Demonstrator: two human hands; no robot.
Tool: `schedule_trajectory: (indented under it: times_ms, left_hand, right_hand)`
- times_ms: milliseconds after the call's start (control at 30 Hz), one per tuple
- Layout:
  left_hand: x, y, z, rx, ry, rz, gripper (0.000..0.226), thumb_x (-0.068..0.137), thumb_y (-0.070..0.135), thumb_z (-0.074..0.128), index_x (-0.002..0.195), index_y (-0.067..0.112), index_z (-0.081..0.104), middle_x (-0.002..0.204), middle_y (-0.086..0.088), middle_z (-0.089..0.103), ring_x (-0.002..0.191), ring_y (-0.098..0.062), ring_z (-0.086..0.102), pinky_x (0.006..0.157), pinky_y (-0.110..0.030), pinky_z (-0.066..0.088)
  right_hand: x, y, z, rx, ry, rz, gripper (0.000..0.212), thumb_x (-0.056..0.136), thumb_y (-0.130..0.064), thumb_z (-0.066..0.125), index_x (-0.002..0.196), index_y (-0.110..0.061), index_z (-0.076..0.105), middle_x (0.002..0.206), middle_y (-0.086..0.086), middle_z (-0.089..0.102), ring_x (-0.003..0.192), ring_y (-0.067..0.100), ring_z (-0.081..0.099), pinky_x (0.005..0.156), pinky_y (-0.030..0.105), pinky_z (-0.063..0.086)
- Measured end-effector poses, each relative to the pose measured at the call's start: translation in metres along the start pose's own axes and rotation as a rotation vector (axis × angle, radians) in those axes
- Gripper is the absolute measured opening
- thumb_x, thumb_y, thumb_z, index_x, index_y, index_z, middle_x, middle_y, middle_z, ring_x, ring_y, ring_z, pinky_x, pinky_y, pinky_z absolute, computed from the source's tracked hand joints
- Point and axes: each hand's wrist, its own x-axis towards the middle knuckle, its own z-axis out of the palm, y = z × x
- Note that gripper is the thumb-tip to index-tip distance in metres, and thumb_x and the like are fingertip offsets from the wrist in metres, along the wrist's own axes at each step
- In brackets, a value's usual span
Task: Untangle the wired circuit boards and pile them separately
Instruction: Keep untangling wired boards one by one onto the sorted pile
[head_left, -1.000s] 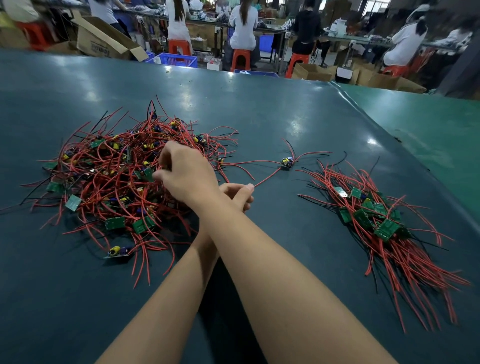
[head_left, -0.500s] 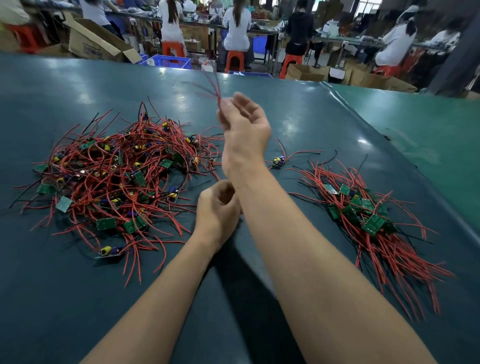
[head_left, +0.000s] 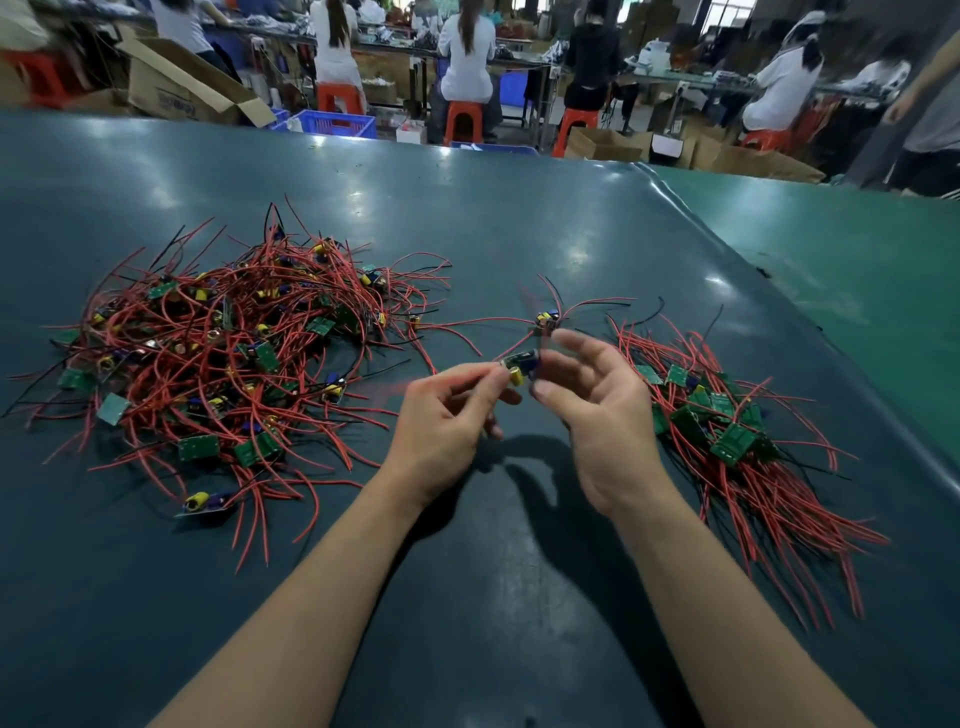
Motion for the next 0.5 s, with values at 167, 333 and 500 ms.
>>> schedule_trajectory:
  times_ms: [167,333,500]
  left_hand:
    - [0.003,-0.001,-0.002,0.055,-0.024,-0.032,0.012,0.093,0.009,0.063,0.085,0.013,0.07,0.067,0.006,0.069,0.049,-0.009,0.057,0.051,-0.017,0.046]
    - [0.002,-0.003,-0.003,0.021,0.034,-0.082,0.009,0.092,0.005,0.063,0.088,0.01,0.069,0.068,0.006,0.067,0.051,-0.004,0.056,0.052,-0.016,0.046]
    - [-0.002,0.0,-0.004,0.076,-0.096,-0.037,0.012,0.087,0.003,0.069,0.099,0.006,0.073,0.078,0.003,0.073,0.067,-0.004,0.065,0.064,-0.015,0.049]
  right_hand:
    - [-0.007,0.005,-0.011,0.082,-0.097,0.145,0.026,0.09,0.01,0.055,0.102,-0.008,0.068,0.088,0.005,0.074,0.082,0.016,0.071,0.07,0.024,0.057]
    - [-0.005,0.011,-0.006,0.07,-0.025,0.159,0.014,0.093,-0.001,0.06,0.09,-0.009,0.071,0.086,0.01,0.073,0.075,0.019,0.068,0.061,0.027,0.056]
    - [-0.006,0.016,-0.006,0.01,-0.021,0.125,0.012,0.087,0.001,0.066,0.084,-0.01,0.064,0.071,0.003,0.07,0.062,0.014,0.067,0.054,0.025,0.054]
